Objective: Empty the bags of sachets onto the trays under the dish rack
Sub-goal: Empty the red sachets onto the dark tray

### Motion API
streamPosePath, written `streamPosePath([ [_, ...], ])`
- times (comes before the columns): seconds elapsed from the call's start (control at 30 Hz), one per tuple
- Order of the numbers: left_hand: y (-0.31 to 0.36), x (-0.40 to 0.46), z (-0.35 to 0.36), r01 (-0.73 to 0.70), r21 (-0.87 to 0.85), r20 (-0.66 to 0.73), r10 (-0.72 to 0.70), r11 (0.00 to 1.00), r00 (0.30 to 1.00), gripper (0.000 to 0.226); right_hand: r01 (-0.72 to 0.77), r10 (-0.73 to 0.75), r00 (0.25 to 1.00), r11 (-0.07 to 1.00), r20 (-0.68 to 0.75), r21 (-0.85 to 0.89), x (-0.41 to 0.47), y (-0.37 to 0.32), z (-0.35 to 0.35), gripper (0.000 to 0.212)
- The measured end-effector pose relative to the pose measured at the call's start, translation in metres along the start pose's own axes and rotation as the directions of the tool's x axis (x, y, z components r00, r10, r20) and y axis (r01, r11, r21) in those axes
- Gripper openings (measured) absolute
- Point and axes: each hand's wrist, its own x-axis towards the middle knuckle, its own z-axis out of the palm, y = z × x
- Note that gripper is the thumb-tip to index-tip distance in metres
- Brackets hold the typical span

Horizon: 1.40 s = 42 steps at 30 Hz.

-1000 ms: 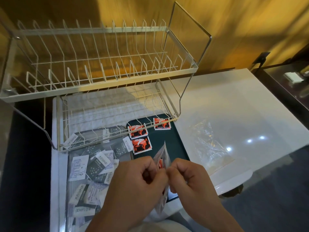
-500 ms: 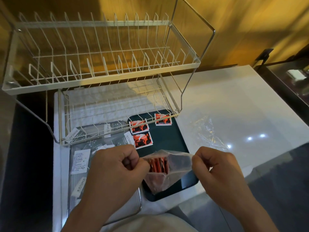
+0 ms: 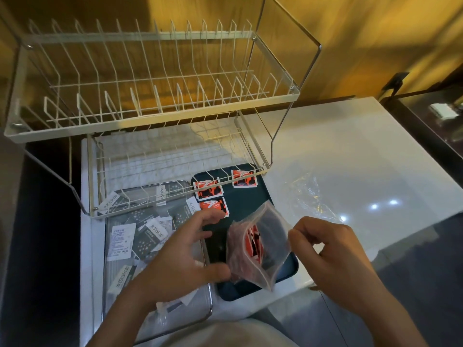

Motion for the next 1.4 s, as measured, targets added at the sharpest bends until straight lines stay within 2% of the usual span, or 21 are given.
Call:
streamPosePath([
  [0.07,-0.003,0.008,0.010,0.063,0.139,0.078,-0.074,0.988,0.994,0.111,-0.008,0.009,1.000,0.999,-0.003,0.042,0.000,-0.001,0.000,0.029],
  [0.17,-0.012,0.024,0.028,-0.013,0.271,0.132,-0.023,0.962,0.991,0.131,-0.002,0.000,1.000,0.997,0.022,0.076,0.000,0.001,0.002,0.032],
  [0.33,-0.016,0.043,0.035,-0.075,0.168,0.147,0.051,0.983,0.988,0.109,-0.011,0.009,1.000,0.988,0.012,0.157,0.000,0.005,0.004,0.026],
  [0.47,-0.018,0.052,0.038,-0.096,0.148,0.123,0.078,0.984,0.989,0.094,-0.057,0.074,0.996,0.943,-0.042,0.328,0.000,0.009,0.005,0.026],
  [0.57,-0.019,0.048,0.041,-0.104,0.071,0.071,0.099,0.992,0.993,0.085,-0.084,0.128,0.990,0.881,-0.063,0.466,0.001,0.009,0.006,0.029],
  [0.67,-0.022,0.043,0.047,0.020,-0.130,0.079,-0.009,0.991,0.997,0.070,-0.143,0.243,0.968,0.725,-0.057,0.674,0.007,0.010,0.008,0.030],
  [0.77,-0.024,0.040,0.056,0.138,-0.364,0.102,-0.108,0.921,0.989,0.052,-0.180,0.336,0.942,0.555,-0.020,0.812,0.016,0.010,0.013,0.046],
  [0.83,-0.023,0.038,0.063,0.192,-0.536,0.137,-0.140,0.822,0.981,0.043,-0.165,0.353,0.935,0.488,-0.021,0.857,0.020,0.009,0.016,0.045],
  [0.87,-0.023,0.037,0.065,0.230,-0.616,0.160,-0.167,0.753,0.973,0.042,-0.154,0.352,0.935,0.511,-0.042,0.846,0.021,0.010,0.018,0.042],
  [0.9,-0.021,0.037,0.065,0.265,-0.680,0.185,-0.190,0.683,0.964,0.046,-0.150,0.353,0.932,0.578,-0.079,0.802,0.021,0.013,0.021,0.038],
  [0.97,-0.020,0.037,0.065,0.333,-0.758,0.244,-0.231,0.560,0.942,0.066,-0.185,0.360,0.924,0.718,-0.130,0.671,0.018,0.023,0.029,0.027],
  [1.03,-0.015,0.036,0.063,0.365,-0.800,0.271,-0.257,0.475,0.928,0.078,-0.284,0.369,0.929,0.758,-0.027,0.587,0.012,0.029,0.038,0.019],
  [1.07,-0.013,0.036,0.062,0.367,-0.818,0.267,-0.273,0.443,0.924,0.078,-0.334,0.362,0.930,0.765,0.061,0.551,0.008,0.031,0.044,0.023],
  [1.13,-0.012,0.036,0.063,0.367,-0.850,0.257,-0.310,0.378,0.915,0.068,-0.390,0.341,0.920,0.767,0.191,0.509,0.001,0.033,0.054,0.035],
  [1.17,-0.012,0.036,0.064,0.370,-0.858,0.251,-0.337,0.356,0.908,0.063,-0.399,0.334,0.917,0.760,0.219,0.513,-0.001,0.033,0.059,0.033],
  [1.27,-0.010,0.035,0.069,0.402,-0.839,0.241,-0.411,0.367,0.879,0.058,-0.402,0.301,0.914,0.756,0.271,0.517,-0.002,0.034,0.066,0.029],
  [1.4,-0.003,0.032,0.073,0.461,-0.708,0.234,-0.439,0.535,0.868,0.056,-0.471,0.363,0.882,0.723,0.302,0.506,-0.004,0.035,0.065,0.024],
])
